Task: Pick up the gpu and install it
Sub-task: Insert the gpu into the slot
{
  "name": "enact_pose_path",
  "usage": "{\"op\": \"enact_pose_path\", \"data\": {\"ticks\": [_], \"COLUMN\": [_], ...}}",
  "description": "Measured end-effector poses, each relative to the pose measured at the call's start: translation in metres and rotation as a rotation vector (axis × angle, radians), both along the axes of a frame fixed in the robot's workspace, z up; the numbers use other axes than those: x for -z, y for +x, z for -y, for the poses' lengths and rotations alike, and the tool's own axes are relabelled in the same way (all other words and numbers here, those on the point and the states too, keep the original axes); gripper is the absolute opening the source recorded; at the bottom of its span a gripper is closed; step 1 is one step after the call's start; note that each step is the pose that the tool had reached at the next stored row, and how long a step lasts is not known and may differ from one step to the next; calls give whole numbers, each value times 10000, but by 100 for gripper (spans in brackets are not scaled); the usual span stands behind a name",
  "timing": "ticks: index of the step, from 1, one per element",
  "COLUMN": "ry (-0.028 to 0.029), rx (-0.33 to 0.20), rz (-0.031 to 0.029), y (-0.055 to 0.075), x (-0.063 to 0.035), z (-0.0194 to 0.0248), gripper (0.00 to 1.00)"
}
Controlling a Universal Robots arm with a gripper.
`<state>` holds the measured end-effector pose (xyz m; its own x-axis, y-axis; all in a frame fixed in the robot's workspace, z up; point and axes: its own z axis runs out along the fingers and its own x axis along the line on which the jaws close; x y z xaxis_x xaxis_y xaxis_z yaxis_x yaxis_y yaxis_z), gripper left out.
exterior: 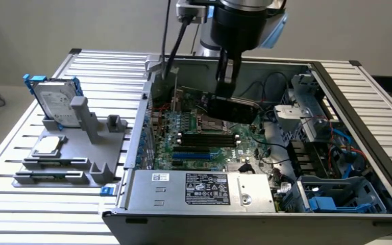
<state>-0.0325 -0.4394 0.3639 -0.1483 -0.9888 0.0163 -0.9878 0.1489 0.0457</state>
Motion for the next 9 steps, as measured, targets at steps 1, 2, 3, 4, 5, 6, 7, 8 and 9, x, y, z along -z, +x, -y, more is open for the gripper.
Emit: {"op": "enact_pose_path", "data": {"ticks": [1, 2, 3, 4, 5, 6, 7, 8, 9], "ry": [1, 2, 5, 7, 11, 11, 11, 12, 12], "rx": [-180, -354, -505, -641, -755, -821, -847, -864, -880], "rz": [1, 0, 0, 0, 1, 0, 0, 1, 1], "y": [0, 0, -2, -4, -9, -27, -57, -92, -127], "x": [16, 32, 50, 68, 86, 105, 123, 141, 159], "z": [0, 0, 0, 0, 0, 0, 0, 0, 0], "gripper": [26, 26, 26, 26, 26, 26, 26, 26, 26]}}
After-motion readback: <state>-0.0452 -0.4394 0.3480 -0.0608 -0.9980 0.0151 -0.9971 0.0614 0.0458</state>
